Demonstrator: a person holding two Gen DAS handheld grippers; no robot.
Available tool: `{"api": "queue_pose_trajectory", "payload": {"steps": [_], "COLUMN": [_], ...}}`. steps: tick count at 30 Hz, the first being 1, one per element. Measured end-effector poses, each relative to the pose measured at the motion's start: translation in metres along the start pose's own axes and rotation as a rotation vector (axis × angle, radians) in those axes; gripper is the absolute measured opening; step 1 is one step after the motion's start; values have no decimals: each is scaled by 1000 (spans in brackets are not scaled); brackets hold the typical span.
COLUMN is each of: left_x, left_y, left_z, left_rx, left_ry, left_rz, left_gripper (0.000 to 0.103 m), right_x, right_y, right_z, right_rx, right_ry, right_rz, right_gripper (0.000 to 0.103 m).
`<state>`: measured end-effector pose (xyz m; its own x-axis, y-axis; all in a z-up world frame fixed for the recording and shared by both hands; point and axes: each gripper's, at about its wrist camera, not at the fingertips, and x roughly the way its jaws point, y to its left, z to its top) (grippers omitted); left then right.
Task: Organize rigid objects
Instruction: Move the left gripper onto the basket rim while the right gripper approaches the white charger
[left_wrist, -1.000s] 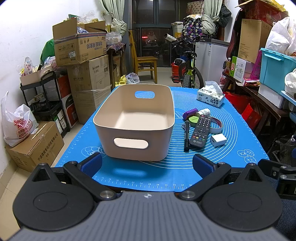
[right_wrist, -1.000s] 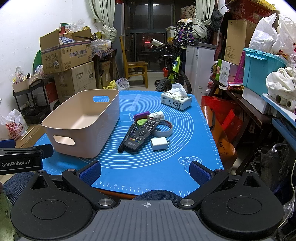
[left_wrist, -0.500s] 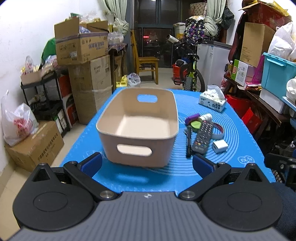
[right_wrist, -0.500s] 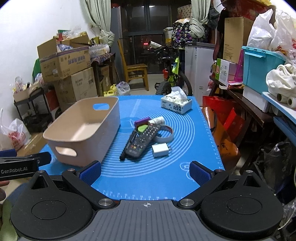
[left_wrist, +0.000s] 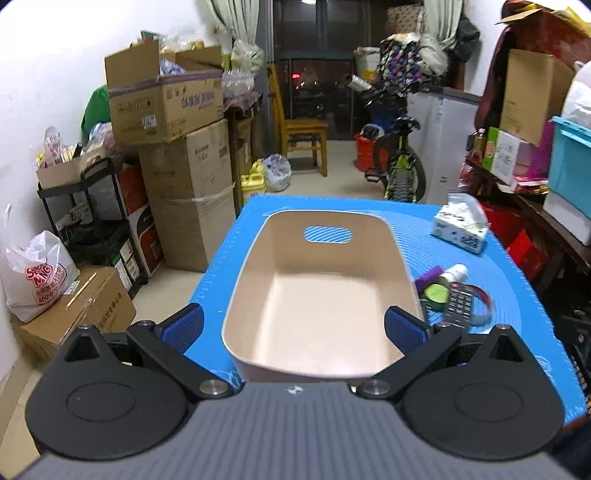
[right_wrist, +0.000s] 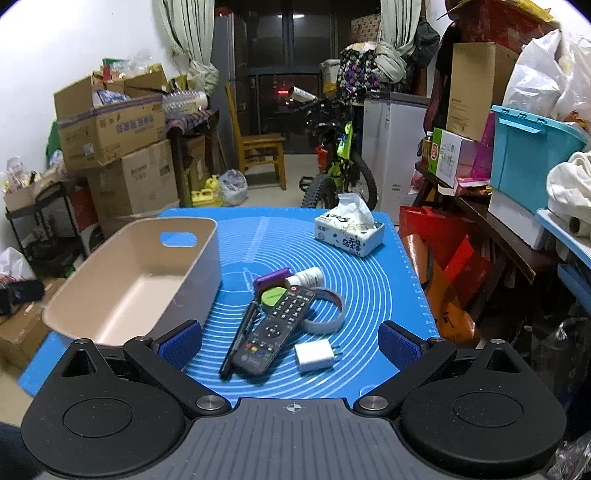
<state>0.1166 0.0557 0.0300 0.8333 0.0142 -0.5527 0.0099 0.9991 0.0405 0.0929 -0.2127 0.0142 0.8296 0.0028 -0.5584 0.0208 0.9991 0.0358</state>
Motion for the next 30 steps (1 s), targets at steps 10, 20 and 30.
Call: {"api": "queue_pose_trajectory", "payload": {"steps": [10,20,30], "left_x": [83,148,168], "left_y": [33,57,65], "left_z": [16,13,15], "left_rx": [19,-18,-31], "left_ry": [110,277,336], "left_rz": [12,6,-19], "left_gripper": [102,101,77], "right_x": [103,167,194], "right_y": [-11,-23,-31], "right_z": [-2,-28,-45], "right_rx": [30,54,28], "right_ry": [131,232,271], "right_rz": [-79,-120,-148], "right_gripper": [101,101,101]}}
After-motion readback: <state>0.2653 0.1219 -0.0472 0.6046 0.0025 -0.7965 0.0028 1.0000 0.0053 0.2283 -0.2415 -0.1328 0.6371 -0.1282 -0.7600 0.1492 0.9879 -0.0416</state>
